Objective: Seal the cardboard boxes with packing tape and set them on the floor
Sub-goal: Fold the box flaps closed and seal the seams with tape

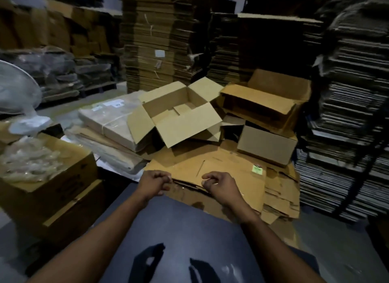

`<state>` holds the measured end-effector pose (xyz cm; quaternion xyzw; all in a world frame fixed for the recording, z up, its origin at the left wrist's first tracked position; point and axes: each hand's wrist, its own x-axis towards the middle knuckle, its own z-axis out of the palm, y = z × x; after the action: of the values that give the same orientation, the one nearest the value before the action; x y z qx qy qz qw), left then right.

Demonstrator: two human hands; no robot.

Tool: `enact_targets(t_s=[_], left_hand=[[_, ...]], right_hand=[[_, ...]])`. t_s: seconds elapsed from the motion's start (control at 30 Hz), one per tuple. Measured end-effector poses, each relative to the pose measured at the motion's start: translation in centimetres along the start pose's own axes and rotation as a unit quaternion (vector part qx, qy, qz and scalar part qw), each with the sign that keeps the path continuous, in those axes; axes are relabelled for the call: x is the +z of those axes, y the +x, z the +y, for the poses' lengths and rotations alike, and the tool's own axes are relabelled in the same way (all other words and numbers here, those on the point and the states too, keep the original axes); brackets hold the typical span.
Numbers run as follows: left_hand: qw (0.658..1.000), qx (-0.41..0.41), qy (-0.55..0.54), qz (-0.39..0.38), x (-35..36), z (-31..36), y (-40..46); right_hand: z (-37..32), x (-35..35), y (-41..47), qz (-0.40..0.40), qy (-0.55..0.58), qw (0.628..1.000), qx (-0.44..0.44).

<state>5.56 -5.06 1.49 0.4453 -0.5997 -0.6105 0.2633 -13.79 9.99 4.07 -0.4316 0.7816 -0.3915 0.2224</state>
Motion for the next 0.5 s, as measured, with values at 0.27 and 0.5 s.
enact_targets(t_s=[0.27,0.5], left_hand=[[0.995,-0.055,-0.071,0.041,-11.6,-5.6,22.1],[0.992,-0.061,-0.092,0.063,-17.3,-8.5,32.3]], right_hand=[[0.5,17.6,26.0,-0.033,0.009,0.990,0.133],[1.1,26.7,41.9,0.020,0.259,0.931,0.256]])
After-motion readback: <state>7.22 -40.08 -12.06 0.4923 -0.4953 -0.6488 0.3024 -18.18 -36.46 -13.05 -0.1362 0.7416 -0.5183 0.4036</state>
